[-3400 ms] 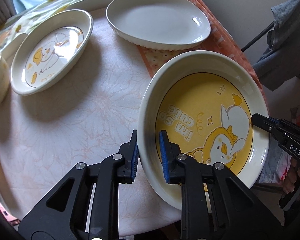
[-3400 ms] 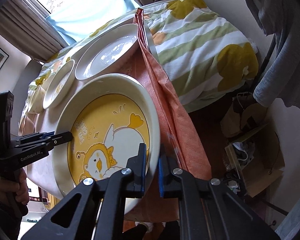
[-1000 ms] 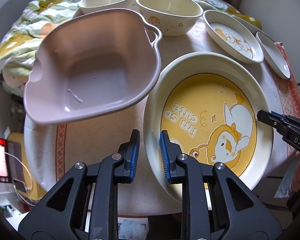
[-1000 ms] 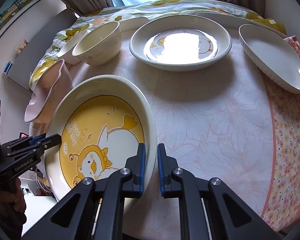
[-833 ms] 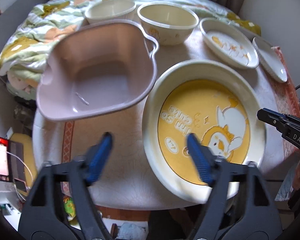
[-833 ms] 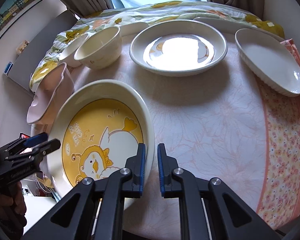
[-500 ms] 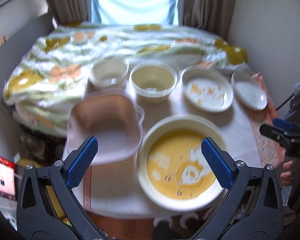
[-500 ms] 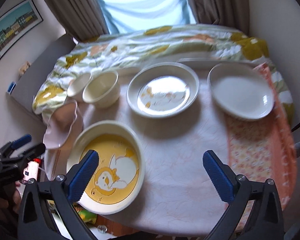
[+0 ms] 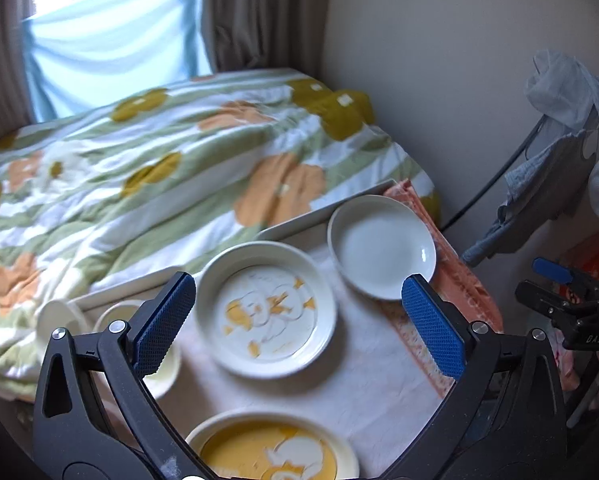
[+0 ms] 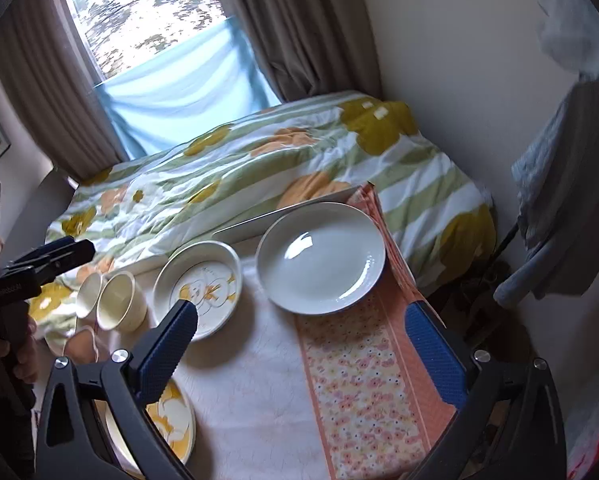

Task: Organize plates and bowls
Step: 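Reach both grippers to the plain white plate rim and grasp it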

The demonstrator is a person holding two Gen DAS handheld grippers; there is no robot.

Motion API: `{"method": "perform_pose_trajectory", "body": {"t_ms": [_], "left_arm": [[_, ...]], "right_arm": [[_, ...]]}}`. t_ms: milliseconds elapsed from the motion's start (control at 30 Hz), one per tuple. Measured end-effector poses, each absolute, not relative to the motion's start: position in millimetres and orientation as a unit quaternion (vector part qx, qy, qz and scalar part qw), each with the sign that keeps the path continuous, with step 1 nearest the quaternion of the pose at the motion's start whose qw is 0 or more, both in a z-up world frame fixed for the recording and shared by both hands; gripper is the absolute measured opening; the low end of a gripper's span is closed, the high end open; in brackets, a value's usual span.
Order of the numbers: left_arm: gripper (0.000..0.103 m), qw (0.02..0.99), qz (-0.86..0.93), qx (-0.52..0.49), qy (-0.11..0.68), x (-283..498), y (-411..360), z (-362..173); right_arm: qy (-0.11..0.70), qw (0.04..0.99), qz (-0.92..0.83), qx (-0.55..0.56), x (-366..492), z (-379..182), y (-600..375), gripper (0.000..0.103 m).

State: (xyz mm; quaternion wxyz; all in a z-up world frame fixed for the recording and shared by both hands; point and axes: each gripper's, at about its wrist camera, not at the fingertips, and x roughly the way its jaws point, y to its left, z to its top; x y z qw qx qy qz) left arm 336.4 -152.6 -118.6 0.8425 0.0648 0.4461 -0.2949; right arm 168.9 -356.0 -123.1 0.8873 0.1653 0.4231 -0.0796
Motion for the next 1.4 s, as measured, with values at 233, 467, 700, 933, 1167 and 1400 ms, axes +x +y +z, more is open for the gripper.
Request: {"method": "perform_pose_trajectory", "body": {"t_ms": [233, 467, 700, 933, 1167, 1400], "left_arm": [[0.076, 0.776, -0.338, 0.127, 0.517, 409, -251, -199], [0.053, 0.721, -0.355, 0.159, 0.573, 447, -305, -275], [0.040, 0.702, -0.360, 0.173, 0.590, 465, -315, -302], [0.011, 0.695, -0.376, 0.187, 0.583, 466, -323, -301], [0.011, 0.700, -0.377, 0.213, 0.568, 460, -328, -300], [0.011, 0.708, -0.370, 0.213, 0.563, 454, -325, -291]], "right_arm": [[0.459, 0.841, -0.106, 0.267, 206, -200, -408, 0.100], [0.474, 0.803, -0.131, 0.335, 239, -262, -433, 0.066], [0.489, 0.789, -0.142, 0.344, 251, -283, -442, 0.033], [0.492, 0.786, -0.153, 0.342, 257, -287, -448, 0.014], [0.496, 0.785, -0.150, 0.340, 259, -287, -450, 0.014], [0.500, 0.785, -0.151, 0.334, 259, -283, -448, 0.014]]}}
